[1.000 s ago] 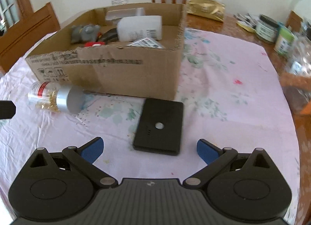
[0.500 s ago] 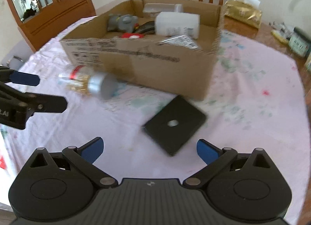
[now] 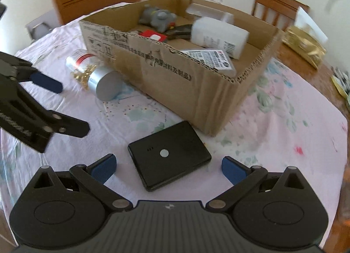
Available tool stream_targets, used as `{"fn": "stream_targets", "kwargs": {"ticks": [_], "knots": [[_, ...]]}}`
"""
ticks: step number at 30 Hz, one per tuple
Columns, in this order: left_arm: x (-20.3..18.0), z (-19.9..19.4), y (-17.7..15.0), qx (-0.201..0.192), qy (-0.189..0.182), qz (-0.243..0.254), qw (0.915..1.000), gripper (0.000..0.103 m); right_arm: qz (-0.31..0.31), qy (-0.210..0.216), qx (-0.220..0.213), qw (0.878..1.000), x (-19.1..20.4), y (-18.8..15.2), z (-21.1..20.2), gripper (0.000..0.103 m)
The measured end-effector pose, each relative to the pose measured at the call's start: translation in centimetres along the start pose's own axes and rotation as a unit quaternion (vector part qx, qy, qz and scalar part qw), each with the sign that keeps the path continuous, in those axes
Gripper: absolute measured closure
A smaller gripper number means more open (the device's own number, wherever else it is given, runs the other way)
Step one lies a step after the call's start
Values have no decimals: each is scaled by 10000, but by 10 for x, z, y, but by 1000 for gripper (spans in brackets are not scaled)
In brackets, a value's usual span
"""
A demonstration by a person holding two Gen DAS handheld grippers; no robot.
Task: Organize rigid objects
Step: 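Move the right gripper to the black case while the left approaches the capsule jar, then close the right gripper on the black case while the left closes on the capsule jar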
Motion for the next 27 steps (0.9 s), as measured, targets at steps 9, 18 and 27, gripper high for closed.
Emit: {"fn": "stream_targets", "kwargs": {"ticks": [9,18,27], "knots": [[-6,10,8,-200,312,-17,9993,0,-312,233,-141,9991,-2,3,2,0],[-3,15,15,-277,347,-62,9990,0,-489,336,166,9981,11,9,2,0],[3,17,15,-435,369,-64,9984,0,-644,431,258,9967,24,6,-2,0]]}}
Point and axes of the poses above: each gripper's, at about its wrist camera, not at the fingertips, and z roughly the way its jaws point, x to its left, y to its top, the point moved 2 cm from there along z, roughly the way its jaws point, and after that the axes turned 4 degrees about -y, right-handed, at the moved point
